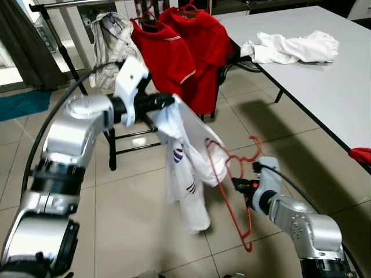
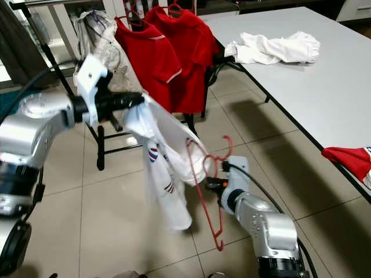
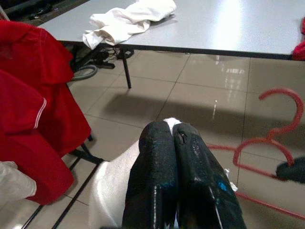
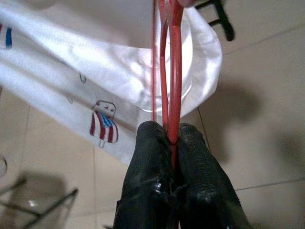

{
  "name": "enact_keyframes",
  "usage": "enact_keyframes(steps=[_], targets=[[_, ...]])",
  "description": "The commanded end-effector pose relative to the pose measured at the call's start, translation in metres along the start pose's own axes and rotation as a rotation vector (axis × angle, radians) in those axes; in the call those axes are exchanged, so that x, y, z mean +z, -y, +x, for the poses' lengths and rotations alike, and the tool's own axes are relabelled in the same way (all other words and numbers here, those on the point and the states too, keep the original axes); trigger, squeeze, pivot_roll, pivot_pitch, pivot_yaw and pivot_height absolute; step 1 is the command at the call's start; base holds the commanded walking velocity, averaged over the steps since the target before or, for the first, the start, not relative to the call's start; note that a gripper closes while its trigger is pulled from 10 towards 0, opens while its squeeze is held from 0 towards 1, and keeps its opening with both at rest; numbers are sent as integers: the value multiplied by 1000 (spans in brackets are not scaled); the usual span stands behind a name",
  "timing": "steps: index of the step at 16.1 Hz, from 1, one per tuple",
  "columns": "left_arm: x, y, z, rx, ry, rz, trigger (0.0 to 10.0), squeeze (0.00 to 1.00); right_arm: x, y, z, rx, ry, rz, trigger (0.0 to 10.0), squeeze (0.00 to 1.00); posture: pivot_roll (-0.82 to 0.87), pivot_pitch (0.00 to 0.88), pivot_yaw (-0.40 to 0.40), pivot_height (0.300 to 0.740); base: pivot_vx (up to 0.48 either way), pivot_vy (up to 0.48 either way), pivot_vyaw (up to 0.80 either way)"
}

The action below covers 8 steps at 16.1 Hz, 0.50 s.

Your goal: Hang hanger

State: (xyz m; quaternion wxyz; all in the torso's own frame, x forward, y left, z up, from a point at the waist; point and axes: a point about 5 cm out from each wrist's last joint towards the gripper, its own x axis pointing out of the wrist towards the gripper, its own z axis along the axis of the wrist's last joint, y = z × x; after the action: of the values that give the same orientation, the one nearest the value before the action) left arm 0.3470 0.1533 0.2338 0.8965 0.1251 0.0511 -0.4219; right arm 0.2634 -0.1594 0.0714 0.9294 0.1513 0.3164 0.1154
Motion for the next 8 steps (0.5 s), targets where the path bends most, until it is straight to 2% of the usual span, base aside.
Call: enact_keyframes(steps=[1,4,5,8], targets=[[8,4,-7,0,21,49,0,0,-2,13,-2,-61,7,97,10000,0,-103,31,49,740,0,0,0],[1,26,-12,-116,59,51,0,0,7,21,1,-114,78,260,10000,0,-107,25,50,740,0,0,0],[-7,35,-14,-156,37,61,0,0,14,22,3,-135,114,327,10000,0,-106,24,54,740,0,0,0],[-34,43,-12,-144,-73,107,0,0,38,17,5,-104,251,438,10000,0,-101,14,56,740,0,0,0]])
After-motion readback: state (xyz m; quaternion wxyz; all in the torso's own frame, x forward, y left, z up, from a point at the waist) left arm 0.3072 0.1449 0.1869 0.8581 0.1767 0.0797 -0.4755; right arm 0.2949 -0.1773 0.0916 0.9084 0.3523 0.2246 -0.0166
